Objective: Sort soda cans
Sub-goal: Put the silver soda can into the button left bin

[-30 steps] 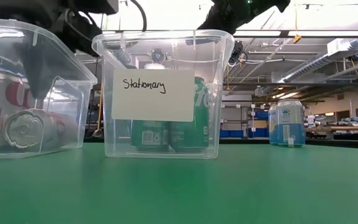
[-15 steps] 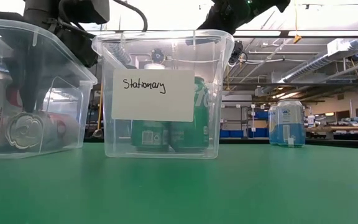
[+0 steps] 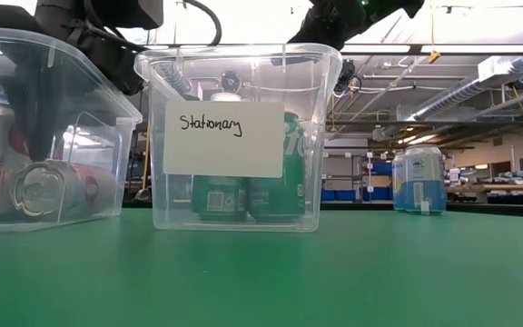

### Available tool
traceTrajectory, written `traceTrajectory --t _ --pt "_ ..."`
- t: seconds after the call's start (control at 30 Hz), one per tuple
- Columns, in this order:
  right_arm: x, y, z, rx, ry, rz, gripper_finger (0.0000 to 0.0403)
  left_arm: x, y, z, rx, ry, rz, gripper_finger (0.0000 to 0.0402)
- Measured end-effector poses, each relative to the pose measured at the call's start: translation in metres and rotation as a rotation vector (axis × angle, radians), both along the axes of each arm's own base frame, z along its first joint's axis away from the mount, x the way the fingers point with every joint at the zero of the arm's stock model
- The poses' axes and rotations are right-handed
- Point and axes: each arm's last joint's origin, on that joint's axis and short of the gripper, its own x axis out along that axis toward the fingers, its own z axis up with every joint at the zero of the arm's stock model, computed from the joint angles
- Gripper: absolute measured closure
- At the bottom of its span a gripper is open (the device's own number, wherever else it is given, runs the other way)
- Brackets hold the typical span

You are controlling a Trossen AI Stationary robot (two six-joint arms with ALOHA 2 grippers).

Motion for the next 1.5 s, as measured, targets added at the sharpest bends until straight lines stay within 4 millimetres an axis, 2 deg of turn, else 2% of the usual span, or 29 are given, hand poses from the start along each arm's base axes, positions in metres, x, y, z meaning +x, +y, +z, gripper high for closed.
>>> traceTrajectory --t 0.17,0.63,0.97,1.3,1.5 --pt "0.0 0.0 0.0 -0.002 -0.002 0.001 0.0403 -0.002 0.0 -0.008 -0.003 -0.003 0.006 0.0402" --pt "0.0 0.0 0.0 -0.002 -0.001 0.001 0.0403 -0.004 0.003 -0.009 0.077 0.004 0.013 0.0401" --pt "0.0 0.0 0.0 -0.002 -0.001 0.001 0.0403 0.001 0.014 -0.01 0.03 -0.01 0.011 0.0401" --pt "0.0 0.0 0.0 -0.002 0.0 0.001 0.0403 0.002 0.018 0.005 0.036 0.0 -0.011 0.0401" --pt "0.0 0.0 0.0 -0.002 0.0 0.001 0.0403 -0.003 0.019 -0.006 0.024 0.016 0.003 0.0401"
